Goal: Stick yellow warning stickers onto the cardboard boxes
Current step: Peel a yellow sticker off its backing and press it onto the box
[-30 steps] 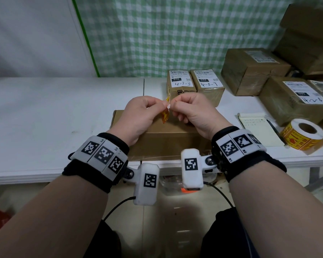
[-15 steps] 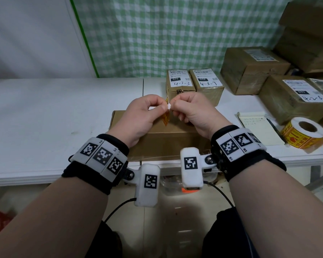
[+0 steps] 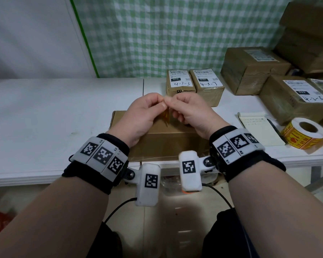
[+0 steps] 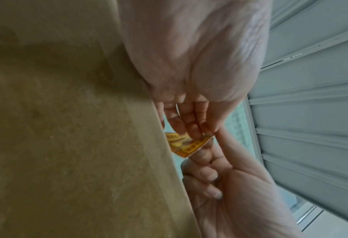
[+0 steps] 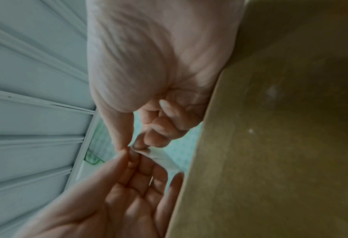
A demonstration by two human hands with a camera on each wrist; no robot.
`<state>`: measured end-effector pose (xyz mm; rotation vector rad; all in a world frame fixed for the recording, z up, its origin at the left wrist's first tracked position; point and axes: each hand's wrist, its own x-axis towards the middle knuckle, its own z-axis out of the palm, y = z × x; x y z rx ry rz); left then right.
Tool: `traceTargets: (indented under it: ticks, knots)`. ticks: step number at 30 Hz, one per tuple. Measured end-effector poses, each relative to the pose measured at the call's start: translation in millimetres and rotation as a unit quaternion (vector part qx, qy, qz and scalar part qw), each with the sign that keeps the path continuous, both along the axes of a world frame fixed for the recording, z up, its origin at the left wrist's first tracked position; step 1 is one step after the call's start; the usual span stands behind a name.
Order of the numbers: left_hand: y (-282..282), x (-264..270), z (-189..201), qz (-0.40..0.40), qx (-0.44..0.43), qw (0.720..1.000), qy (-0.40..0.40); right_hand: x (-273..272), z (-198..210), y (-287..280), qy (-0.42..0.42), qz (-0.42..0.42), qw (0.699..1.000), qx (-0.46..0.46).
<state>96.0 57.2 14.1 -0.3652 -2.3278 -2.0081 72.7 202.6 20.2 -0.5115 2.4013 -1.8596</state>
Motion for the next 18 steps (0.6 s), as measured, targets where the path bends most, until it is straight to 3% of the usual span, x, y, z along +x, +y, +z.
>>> traceTargets:
  ticks: [8,18]
  knots:
    - [-3.4,-3.3,0.1,-0.069,0.061,0.996,-0.02,-1.7,-0.7,3.5,-0.021,0.039,0.997,-0.071]
    - [-6.5,-7.5,-1.0,-0.042,0.089,0.995,-0.027,-3.5,0.4,6.3,-0.061,0.039,0.988,-0.133]
